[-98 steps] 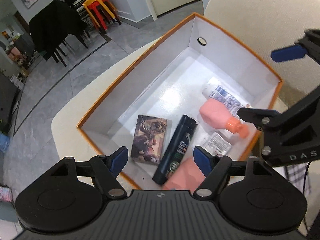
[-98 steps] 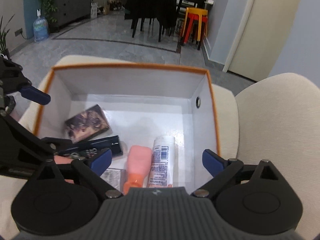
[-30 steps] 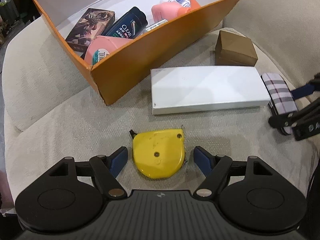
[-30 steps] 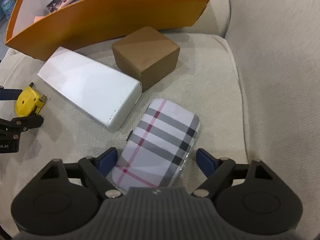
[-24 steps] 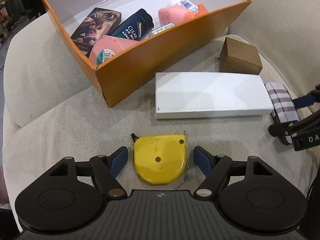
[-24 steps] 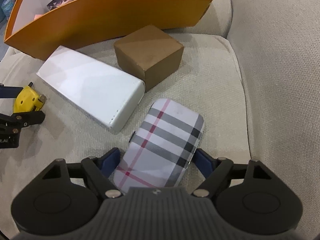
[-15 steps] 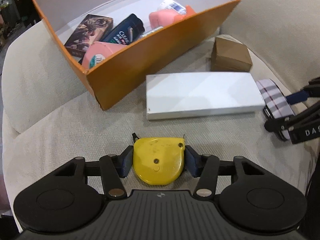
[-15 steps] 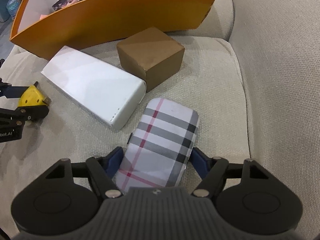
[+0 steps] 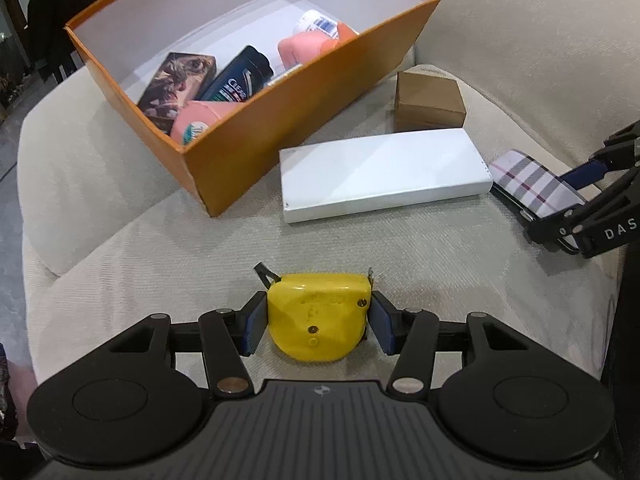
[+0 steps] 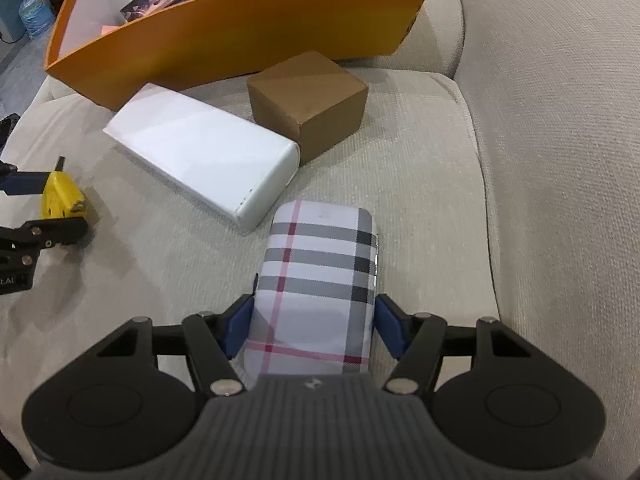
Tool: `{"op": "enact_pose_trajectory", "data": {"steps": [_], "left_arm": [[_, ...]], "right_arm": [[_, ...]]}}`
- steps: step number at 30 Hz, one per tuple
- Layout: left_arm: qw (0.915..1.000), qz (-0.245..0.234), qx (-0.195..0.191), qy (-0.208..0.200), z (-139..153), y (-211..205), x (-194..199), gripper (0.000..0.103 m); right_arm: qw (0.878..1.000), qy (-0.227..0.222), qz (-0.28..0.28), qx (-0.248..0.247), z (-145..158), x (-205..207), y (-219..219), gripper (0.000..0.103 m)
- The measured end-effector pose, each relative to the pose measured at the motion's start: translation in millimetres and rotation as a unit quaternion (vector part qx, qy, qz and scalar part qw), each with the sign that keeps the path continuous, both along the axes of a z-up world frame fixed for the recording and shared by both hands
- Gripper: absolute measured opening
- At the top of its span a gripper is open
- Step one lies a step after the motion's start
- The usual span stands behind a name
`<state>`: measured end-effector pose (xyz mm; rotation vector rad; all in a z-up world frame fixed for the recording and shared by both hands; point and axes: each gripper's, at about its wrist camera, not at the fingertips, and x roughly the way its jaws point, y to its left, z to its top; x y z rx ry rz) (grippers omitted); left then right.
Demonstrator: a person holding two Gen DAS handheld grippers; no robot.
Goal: Organize rigid objects
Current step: 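Grasp the plaid case with the right tool while the left tool grasps the yellow tape measure, then carry the plaid case and yellow tape measure with both tools over the shoebox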
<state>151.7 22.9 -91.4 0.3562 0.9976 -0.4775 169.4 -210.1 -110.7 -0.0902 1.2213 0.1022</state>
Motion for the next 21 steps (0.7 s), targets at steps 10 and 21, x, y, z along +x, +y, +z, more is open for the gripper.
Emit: {"op": "enact_pose_trajectory", "data": {"steps": [10,21], "left_arm": [[1.0000,-0.005,-0.005,-0.007,13.7,6.3,-11.6,0.061],[0.9995,-0.007,-0.011,-0.029,46.1,13.7,-17.2,0.061]], "right_arm": [[1.000,-0.010,0.014,0.010,22.7,-25.1,9.2,0.064],[0.998,-0.057,0.040,0.008,68.9,-32.1,25.1,0.064]]}}
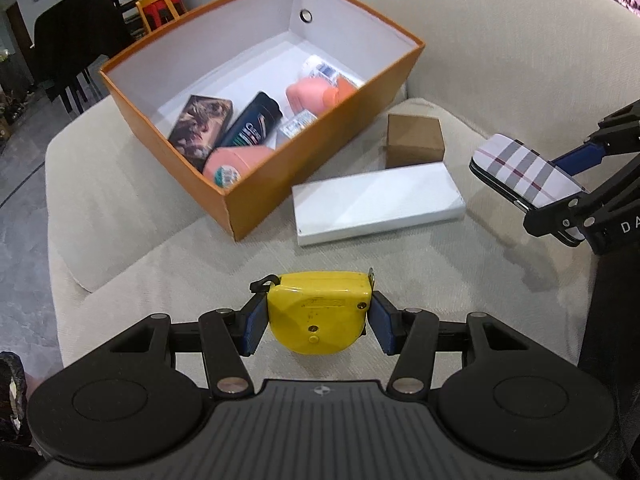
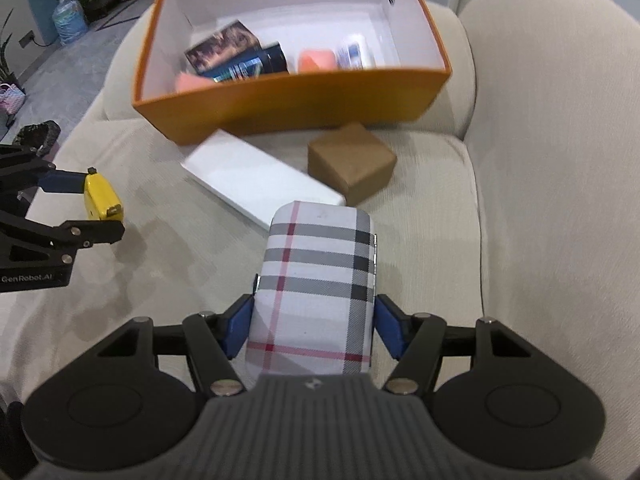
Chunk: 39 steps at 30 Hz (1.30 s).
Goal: Organize rigid objects
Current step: 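Carry the plaid case and yellow tape measure with both tools over the shoebox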
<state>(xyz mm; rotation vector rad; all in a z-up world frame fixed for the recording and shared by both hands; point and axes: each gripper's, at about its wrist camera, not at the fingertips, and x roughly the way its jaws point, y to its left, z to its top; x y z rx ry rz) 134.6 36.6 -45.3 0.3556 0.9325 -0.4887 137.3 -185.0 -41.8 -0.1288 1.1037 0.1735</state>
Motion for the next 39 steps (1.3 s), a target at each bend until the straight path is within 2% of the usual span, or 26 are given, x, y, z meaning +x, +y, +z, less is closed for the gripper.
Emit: {"op": "enact_pose_trajectory", "data": {"steps": [7,15,28,39], "left_arm": [[0.9997,-0.005,-0.014,-0.022,27.2,-2.1,8.3,0.061],[0.9989,-0.004,-0.019,-0.042,53.6,-14.3,41.3,0.061],[0.9989,0.007,-0.018,-0.042,61.6,-22.3,99.7,0.061],[0.9992,0.031,-0.005,-0.025,50.6,-20.3,152.6,0.061]], "right_arm": [[0.999,-0.028,0.018,-0.004,31.5,4.1,8.0,0.064],[0.998,-0.060,0.032,-0.008,57.6,38.8,13.3,0.064],[0.996,-0.077,0.044,-0.018,66.0,100.9,20.5,0.064],[0.995,-0.086,0.048,-0.022,66.9,161.9,31.0,0.064]]}}
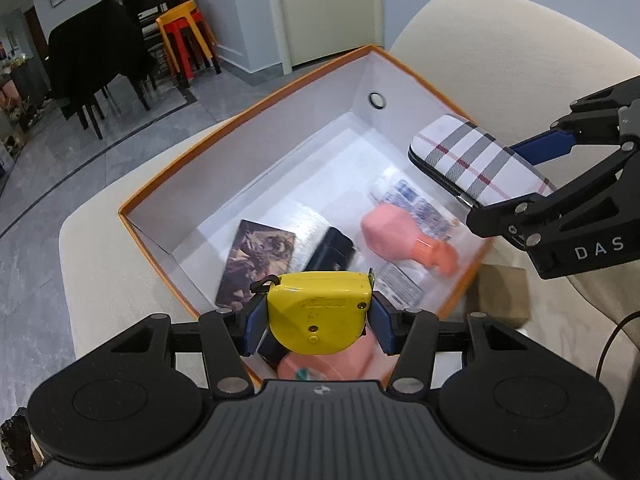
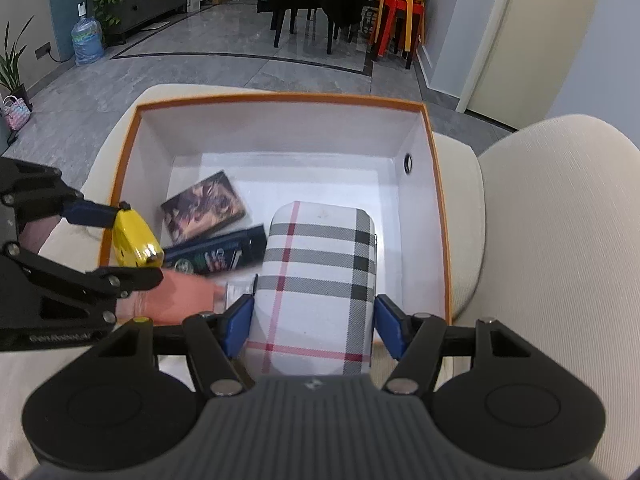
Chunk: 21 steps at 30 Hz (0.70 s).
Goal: Organize rigid objects
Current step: 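Carry the plaid case and yellow tape measure with both tools over the shoebox, then lower the plaid case and tape measure into the shoebox and open both tools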
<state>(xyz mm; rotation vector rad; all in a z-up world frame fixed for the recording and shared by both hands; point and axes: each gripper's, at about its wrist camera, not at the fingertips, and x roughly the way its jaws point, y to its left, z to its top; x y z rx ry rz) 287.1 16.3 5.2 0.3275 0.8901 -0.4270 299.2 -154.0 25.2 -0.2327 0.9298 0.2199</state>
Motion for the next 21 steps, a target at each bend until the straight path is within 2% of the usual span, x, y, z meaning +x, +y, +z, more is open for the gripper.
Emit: {"op": "enact_pose_trajectory", "data": {"steps": [11,21], "left_arm": [[0.9997,0.015,0.013,0.015,-8.4,-2.9,44.7,0.061],[0.9991,0.028,0.017,0.025,-24.5,-7.6,61.9,0.061]], "right_arm": [[1.000,0.011,0.003,-0.007,-17.8,53.8,10.2,0.064],[1.000,0.028,0.004,0.003,-38.4,90.5,11.9,0.064]]}}
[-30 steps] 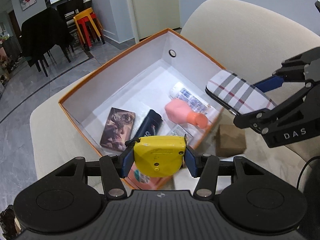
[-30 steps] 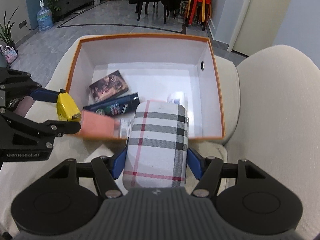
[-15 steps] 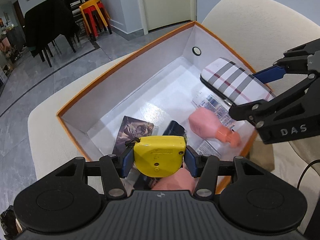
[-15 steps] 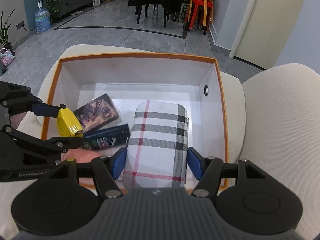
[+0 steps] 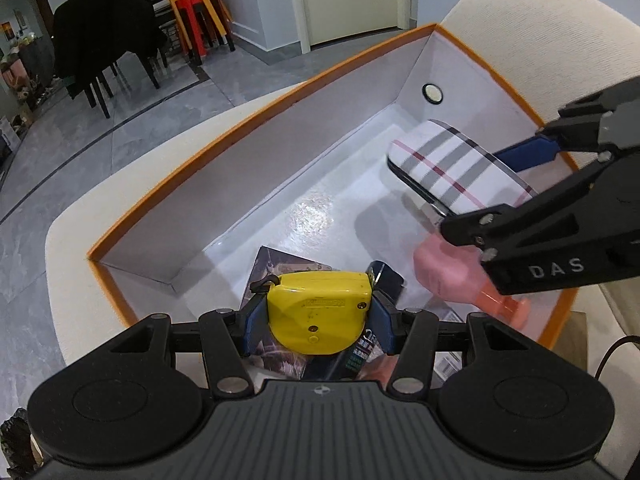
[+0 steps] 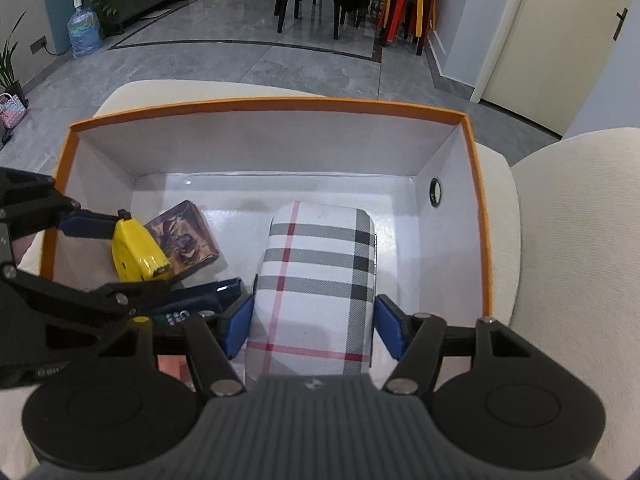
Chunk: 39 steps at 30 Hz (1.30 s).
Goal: Organize rigid objects
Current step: 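Lower the plaid case and tape measure into the shoebox and open both tools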
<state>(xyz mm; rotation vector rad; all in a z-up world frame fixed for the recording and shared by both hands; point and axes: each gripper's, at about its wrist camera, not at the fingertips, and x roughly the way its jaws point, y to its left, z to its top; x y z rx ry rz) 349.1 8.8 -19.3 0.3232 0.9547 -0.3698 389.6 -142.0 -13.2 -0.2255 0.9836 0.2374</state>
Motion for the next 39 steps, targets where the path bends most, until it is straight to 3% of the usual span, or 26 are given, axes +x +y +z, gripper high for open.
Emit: {"op": "enact_pose_trajectory", "data": {"steps": [13,39], "left_arm": [[0.9998,0.000,0.019,0.004,-9.8,-11.3,16.8,0.061],[0.9976,-0.013,0.068,0.008,-19.5,-26.2,34.7,0.061]], "right_arm": [[1.000,0.010,0.008,-0.016,-20.3,31.6,15.8,0.064],[1.000,0.009,0.006,-0.023,-41.3,50.3,16.2,0.064]]}}
